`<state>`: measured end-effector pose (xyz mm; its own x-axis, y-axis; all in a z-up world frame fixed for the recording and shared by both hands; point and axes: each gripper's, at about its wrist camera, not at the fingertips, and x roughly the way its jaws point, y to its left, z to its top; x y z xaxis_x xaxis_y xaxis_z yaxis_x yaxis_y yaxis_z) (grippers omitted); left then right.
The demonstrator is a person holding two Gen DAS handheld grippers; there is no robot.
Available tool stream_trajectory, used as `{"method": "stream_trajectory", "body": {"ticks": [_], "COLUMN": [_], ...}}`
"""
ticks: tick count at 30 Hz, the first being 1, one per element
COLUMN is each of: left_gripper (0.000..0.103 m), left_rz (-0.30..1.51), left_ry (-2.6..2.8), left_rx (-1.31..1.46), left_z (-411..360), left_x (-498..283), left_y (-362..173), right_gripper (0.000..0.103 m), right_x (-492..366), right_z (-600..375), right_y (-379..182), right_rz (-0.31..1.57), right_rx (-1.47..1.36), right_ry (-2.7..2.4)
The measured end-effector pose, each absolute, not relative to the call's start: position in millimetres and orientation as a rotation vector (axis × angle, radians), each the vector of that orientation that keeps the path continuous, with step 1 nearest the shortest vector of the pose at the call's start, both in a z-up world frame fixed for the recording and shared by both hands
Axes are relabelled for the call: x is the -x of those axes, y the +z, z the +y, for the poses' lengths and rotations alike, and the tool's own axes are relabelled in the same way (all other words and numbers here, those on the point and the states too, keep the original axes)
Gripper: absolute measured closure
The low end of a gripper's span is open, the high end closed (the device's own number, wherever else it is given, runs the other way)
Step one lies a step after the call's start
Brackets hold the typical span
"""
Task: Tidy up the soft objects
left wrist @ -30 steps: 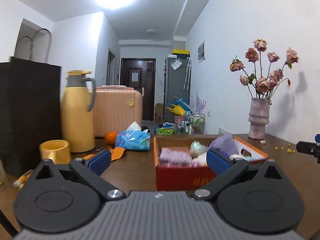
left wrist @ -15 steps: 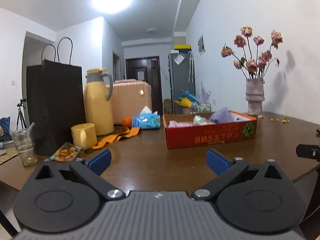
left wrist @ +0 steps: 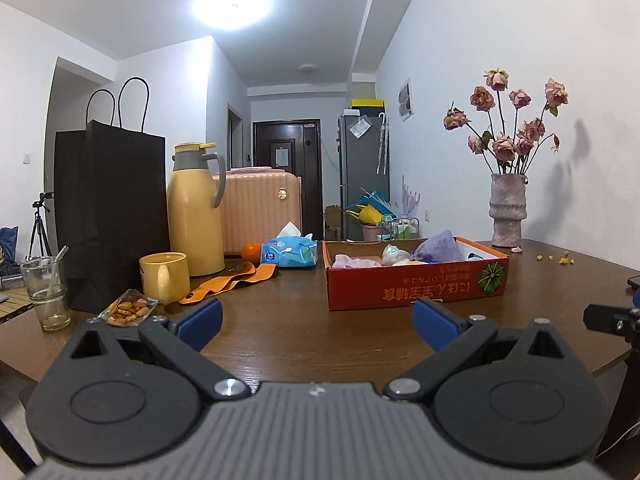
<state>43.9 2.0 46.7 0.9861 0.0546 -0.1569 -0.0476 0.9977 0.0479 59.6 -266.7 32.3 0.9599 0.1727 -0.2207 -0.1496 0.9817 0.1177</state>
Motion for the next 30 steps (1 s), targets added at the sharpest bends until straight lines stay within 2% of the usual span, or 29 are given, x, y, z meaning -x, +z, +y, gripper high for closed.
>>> {"method": "stream_trajectory", "body": {"ticks": [30], "left_gripper": [0.000], "left_rz": [0.172], "left_ry": [0.052], "left_rx": [-0.033], "left_z": [4.5], "left_x": [-44.6], "left_y": [43.6], "right_gripper": [0.000], "right_x": [-57.5], "right_z": [-269.8], "right_y": [32.1], "right_rz": [0.216], "right_rx": [-0.123], "right_ry": [0.148]}}
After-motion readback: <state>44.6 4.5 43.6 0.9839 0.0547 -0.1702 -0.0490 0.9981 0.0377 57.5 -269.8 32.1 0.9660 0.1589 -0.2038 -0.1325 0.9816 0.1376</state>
